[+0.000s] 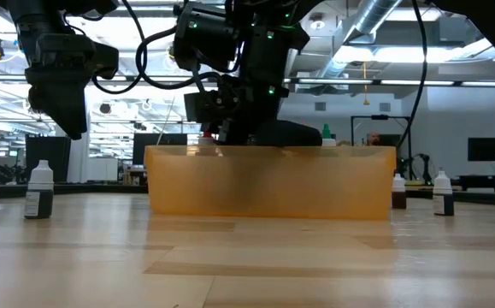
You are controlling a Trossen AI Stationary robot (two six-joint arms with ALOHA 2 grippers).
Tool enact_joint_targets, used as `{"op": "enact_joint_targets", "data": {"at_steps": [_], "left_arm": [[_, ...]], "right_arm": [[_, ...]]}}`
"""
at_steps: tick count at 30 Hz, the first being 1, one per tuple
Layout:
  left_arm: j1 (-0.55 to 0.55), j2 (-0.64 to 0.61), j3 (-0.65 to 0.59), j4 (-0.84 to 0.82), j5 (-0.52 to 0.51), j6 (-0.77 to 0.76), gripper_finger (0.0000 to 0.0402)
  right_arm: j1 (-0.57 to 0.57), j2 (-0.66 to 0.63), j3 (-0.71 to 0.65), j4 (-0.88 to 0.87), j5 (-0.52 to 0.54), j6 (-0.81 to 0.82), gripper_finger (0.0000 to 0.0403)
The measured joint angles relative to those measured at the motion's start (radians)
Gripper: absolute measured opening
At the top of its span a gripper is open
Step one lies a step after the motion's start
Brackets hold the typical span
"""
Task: Pick & Place food coloring
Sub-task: Put the small black food coloring into the orange bin
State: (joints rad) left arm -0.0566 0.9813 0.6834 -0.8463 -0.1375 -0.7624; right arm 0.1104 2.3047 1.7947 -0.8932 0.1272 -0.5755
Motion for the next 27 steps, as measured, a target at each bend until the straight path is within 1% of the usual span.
{"op": "enact_joint_targets", "data": {"at_steps": [16, 23, 27], "left_arm": [[0.0, 0.0, 0.0, 0.0, 0.0, 0.0, 0.0165], [0.0, 0.0, 0.0, 0.0, 0.0, 0.0, 0.0165], [0.0, 0.0, 0.0, 0.0, 0.0, 0.0, 0.0165]], "right_arm": [[0.005, 0.0, 0.002, -0.007, 0.011, 0.003, 0.0066], [0.007, 0.007, 0.057, -0.033, 0.027, -0.004, 0.0066], [0.007, 0.008, 0.066, -0.033, 0.033, -0.001, 0.0066]]}}
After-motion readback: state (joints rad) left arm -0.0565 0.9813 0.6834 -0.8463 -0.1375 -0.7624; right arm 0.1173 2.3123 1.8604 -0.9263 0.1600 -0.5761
